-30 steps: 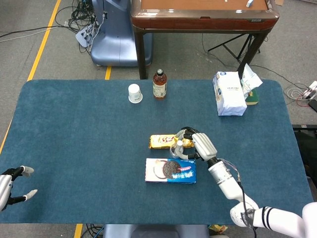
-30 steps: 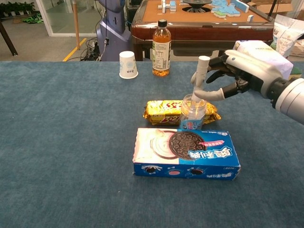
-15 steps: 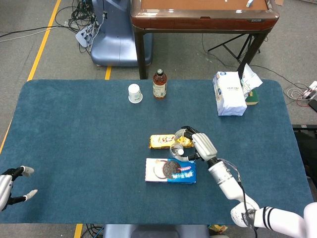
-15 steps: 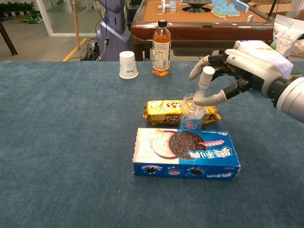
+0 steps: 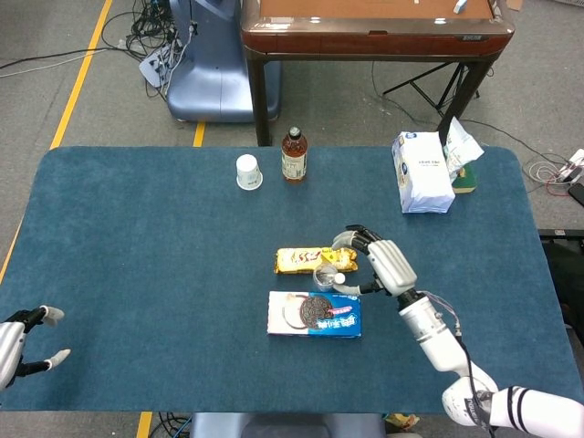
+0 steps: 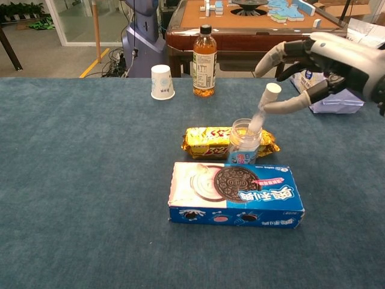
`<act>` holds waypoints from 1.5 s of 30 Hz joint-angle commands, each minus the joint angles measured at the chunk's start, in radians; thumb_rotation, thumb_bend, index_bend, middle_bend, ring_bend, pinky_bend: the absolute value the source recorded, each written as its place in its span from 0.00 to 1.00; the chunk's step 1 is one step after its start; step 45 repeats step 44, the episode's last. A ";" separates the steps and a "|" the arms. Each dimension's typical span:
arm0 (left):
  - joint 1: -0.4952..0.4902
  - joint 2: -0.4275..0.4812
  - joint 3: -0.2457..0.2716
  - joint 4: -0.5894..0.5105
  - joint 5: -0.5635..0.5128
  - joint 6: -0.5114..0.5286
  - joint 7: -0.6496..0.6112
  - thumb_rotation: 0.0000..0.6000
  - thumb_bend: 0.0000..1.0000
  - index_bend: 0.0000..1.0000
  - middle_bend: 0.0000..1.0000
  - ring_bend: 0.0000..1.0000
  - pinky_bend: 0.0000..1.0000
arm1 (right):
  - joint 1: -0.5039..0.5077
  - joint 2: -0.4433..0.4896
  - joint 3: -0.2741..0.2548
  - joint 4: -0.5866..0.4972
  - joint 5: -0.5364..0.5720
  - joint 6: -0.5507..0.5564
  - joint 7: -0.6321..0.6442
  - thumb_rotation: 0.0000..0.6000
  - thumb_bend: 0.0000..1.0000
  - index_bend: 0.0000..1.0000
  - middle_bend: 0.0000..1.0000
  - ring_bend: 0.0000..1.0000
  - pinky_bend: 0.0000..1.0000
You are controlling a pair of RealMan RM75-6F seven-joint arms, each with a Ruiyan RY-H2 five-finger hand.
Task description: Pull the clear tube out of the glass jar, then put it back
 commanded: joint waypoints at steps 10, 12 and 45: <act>-0.007 -0.015 -0.004 0.006 -0.004 -0.008 0.017 1.00 0.14 0.39 0.46 0.39 0.60 | -0.162 0.277 -0.055 -0.279 0.164 0.146 -0.460 1.00 0.05 0.37 0.32 0.15 0.21; -0.007 -0.020 -0.006 0.008 -0.004 -0.004 0.021 1.00 0.14 0.39 0.46 0.39 0.60 | -0.193 0.302 -0.070 -0.301 0.171 0.187 -0.513 1.00 0.05 0.37 0.32 0.15 0.21; -0.014 -0.075 -0.014 0.029 0.013 0.009 0.039 1.00 0.14 0.37 0.39 0.38 0.56 | -0.467 0.281 -0.110 -0.211 0.114 0.467 -0.523 1.00 0.06 0.37 0.33 0.15 0.21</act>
